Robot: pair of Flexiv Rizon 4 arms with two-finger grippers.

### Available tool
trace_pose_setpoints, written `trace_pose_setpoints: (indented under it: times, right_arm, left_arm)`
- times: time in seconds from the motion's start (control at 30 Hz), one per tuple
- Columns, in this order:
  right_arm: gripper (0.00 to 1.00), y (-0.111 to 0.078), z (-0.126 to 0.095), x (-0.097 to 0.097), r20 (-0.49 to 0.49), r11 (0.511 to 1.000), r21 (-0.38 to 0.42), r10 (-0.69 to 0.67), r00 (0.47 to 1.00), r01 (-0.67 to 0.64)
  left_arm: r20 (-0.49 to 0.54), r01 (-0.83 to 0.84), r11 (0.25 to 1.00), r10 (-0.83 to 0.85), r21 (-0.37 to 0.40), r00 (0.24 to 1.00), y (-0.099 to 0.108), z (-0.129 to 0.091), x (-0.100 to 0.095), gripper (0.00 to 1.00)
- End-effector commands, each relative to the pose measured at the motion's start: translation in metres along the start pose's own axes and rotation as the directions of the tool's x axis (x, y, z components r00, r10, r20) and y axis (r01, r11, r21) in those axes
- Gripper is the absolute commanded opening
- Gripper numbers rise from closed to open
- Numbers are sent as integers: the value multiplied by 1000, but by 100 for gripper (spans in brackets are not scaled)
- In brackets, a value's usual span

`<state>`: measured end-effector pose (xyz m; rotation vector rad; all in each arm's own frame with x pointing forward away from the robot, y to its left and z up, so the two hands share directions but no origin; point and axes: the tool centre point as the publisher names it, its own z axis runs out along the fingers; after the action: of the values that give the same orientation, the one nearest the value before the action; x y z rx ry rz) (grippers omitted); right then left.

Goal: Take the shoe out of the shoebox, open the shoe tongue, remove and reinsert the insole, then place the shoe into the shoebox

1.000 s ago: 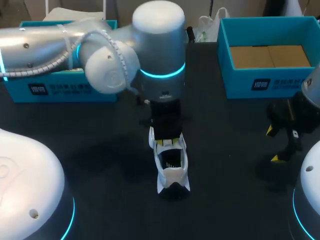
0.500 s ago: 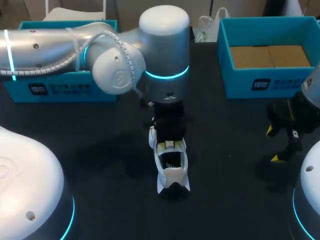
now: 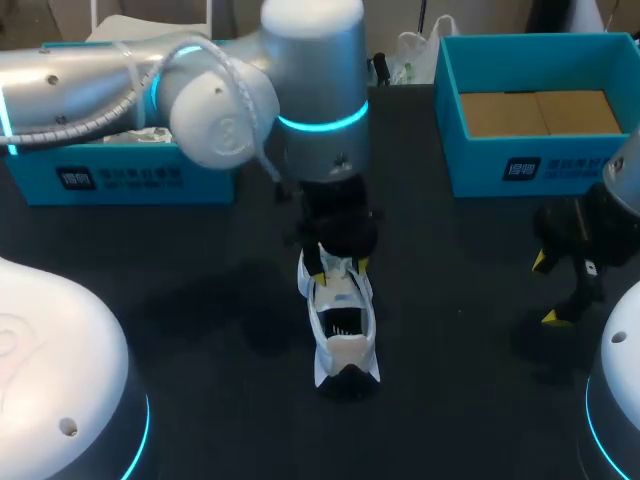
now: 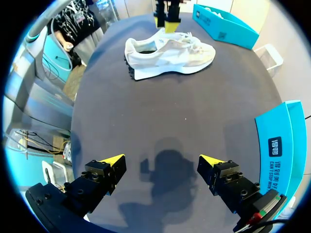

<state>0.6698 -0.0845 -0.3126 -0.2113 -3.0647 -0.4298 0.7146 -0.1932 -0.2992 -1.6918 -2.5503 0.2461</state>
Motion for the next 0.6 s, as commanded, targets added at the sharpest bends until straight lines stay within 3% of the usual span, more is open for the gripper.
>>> trace_pose_setpoints:
  times: [0.03,0.27,0.33,0.37,0.47,0.53,0.6]
  right_arm:
    - [100,0,1,1,3,1000,4,1,1000,-1]
    - [100,0,1,1,3,1000,4,1,1000,-1]
    - [100,0,1,1,3,1000,4,1,1000,-1]
    - [100,0,1,1,3,1000,4,1,1000,-1]
    - [100,0,1,1,3,1000,4,1,1000,-1]
    - [100,0,1,1,3,1000,4,1,1000,-1]
    - [100,0,1,1,3,1000,4,1,1000,-1]
  left_arm:
    - [24,70,997,-70,20,997,2,-10,10,100]
    - [24,70,997,-70,20,997,2,-10,10,100]
    - [1,145,988,-145,59,989,1,-5,10,100]
    - [3,155,981,-157,114,988,-3,-5,15,100]
    - [-45,388,903,-386,183,921,-12,-15,20,100]
    - [7,508,854,-512,109,859,-22,-27,28,100]
    - [7,508,854,-512,109,859,-22,-27,28,100]
